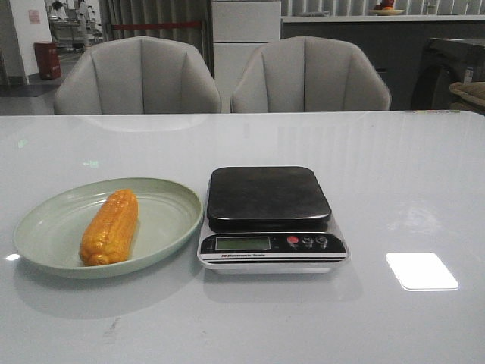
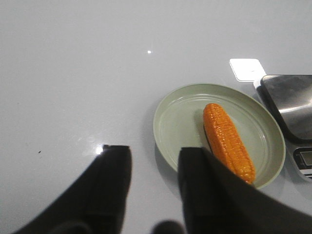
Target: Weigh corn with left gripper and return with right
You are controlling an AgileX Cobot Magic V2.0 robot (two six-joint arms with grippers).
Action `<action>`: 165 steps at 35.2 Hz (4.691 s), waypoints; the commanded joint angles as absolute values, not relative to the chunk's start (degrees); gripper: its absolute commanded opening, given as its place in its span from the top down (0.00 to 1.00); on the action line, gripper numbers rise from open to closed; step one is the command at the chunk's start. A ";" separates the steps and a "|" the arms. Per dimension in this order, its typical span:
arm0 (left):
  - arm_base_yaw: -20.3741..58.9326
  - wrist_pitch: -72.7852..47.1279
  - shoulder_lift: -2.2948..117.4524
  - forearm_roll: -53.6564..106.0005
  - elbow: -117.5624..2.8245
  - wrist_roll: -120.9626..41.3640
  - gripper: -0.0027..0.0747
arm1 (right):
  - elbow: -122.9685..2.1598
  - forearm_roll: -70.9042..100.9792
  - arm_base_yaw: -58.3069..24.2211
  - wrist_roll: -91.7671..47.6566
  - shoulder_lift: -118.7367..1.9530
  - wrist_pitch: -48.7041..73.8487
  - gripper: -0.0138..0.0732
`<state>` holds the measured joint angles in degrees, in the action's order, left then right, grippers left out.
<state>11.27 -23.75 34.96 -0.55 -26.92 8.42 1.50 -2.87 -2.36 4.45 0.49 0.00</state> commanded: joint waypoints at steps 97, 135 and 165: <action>36.76 -24.35 105.39 16.25 -82.36 9.83 0.25 | 2.07 -3.06 -2.07 3.92 1.67 -4.39 0.60; 26.14 -22.07 27.62 0.94 -28.93 9.73 0.25 | 2.07 -3.06 -2.07 3.92 1.67 -4.39 0.60; 26.24 -26.85 9.98 -2.61 -23.51 6.43 0.82 | 2.02 -3.06 -2.07 3.92 1.62 -4.39 0.60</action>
